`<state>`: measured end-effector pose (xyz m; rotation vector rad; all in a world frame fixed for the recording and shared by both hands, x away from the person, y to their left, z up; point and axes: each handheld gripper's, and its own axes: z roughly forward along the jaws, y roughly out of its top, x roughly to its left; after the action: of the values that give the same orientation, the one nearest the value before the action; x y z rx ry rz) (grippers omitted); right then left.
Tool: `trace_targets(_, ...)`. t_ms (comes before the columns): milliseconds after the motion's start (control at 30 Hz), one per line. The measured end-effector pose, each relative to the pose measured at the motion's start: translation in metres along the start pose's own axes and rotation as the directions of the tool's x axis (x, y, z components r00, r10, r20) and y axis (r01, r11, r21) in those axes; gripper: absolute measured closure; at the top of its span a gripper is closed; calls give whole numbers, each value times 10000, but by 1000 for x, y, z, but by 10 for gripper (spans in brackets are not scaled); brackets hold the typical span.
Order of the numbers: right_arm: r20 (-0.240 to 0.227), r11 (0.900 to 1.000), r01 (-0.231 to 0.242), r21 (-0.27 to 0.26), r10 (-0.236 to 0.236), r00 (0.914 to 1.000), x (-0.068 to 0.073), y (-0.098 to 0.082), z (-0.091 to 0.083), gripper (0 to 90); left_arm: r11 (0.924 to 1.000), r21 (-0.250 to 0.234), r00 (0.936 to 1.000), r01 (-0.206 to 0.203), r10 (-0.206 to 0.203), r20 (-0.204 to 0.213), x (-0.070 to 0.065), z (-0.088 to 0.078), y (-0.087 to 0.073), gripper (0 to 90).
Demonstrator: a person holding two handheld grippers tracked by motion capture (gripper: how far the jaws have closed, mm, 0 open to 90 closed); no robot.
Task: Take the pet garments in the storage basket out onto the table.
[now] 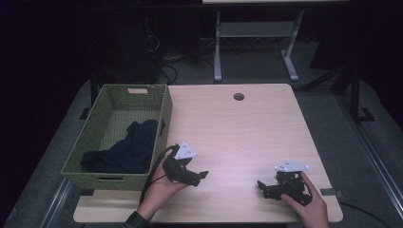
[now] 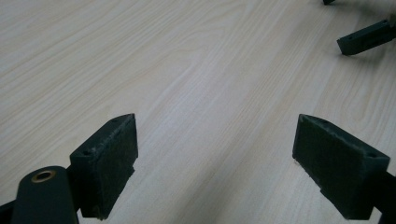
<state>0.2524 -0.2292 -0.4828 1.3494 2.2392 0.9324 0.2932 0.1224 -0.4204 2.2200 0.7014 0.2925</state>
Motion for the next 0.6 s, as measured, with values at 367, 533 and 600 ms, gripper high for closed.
trace_targets(367, 0, 10000, -1, -1, 1, 10000, 0, 0, 0, 4, 9999, -3, 9999, -118, 118, 49, 1, -5, 8, 135)
trace_targets(533, 0, 10000, -4, 0, 4, 10000, 0, 0, 0, 5, 9999, -81, 9999, -127, 127, 30, 2, -7, 13, 135)
trace_targets(600, 1, 10000, -1, 0, 1, 10000, 0, 0, 0, 5, 9998, -135, 9999, -171, 171, -14, 3, -9, 16, 135)
